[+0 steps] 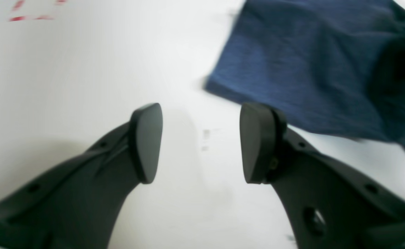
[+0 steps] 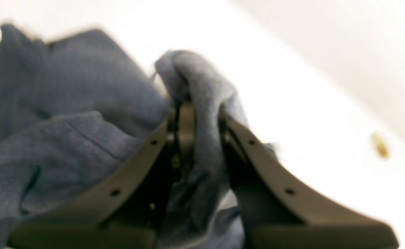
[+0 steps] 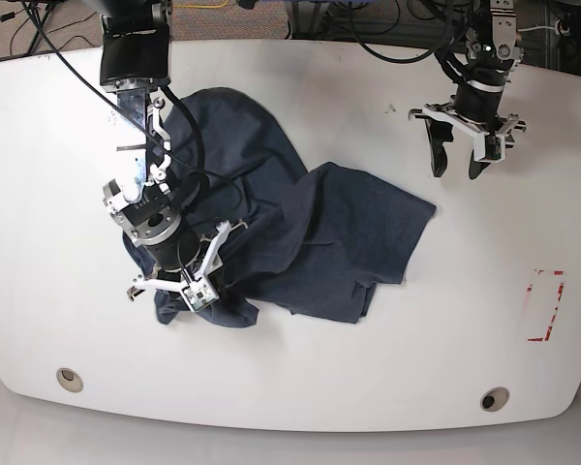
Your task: Layout the t-shirt on the table in an organized manner, then fold the t-shirt properly
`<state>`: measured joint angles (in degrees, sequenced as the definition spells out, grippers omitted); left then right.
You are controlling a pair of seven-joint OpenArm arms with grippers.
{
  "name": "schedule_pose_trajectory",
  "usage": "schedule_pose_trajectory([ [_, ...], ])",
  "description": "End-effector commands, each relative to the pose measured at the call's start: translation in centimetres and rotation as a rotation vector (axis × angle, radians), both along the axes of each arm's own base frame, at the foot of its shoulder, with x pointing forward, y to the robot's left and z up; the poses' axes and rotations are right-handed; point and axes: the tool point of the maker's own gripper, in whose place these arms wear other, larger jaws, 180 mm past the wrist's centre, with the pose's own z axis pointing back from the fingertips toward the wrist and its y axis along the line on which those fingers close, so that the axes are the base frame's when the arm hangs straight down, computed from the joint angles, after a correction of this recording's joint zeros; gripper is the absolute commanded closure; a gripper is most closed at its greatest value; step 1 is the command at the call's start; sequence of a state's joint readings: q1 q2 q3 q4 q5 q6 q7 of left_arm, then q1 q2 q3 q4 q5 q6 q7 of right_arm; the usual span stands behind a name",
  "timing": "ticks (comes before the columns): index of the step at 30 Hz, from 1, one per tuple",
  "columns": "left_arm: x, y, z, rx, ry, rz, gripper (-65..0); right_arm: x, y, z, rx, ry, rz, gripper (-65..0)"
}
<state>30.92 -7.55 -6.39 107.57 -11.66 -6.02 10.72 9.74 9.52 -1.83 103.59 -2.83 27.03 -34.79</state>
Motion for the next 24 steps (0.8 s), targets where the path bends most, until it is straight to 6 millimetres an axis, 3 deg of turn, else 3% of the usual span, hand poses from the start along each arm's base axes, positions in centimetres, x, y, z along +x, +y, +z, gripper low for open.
schedule_pose_trajectory([
  [1,0.2,-1.2,0.5,-0.007,-0.025,-0.047,-33.9,1.5,0.0,4.7,0.014,-0.134,0.003,0.0],
  [5,-0.1,-2.9,-0.2,-0.021,-0.004,-0.103,-33.9,2.6,0.0,7.3,0.012,-0.196,0.005,0.0],
  [15,0.4,-6.8,-1.6,-0.065,0.019,-0.197,-33.9,5.7,0.1,16.9,0.01,-0.41,0.013,0.0],
  [24,1.6,-9.9,-2.1,-0.097,0.017,-0.265,-33.9,7.1,0.2,22.5,0.02,-0.517,0.009,0.0],
])
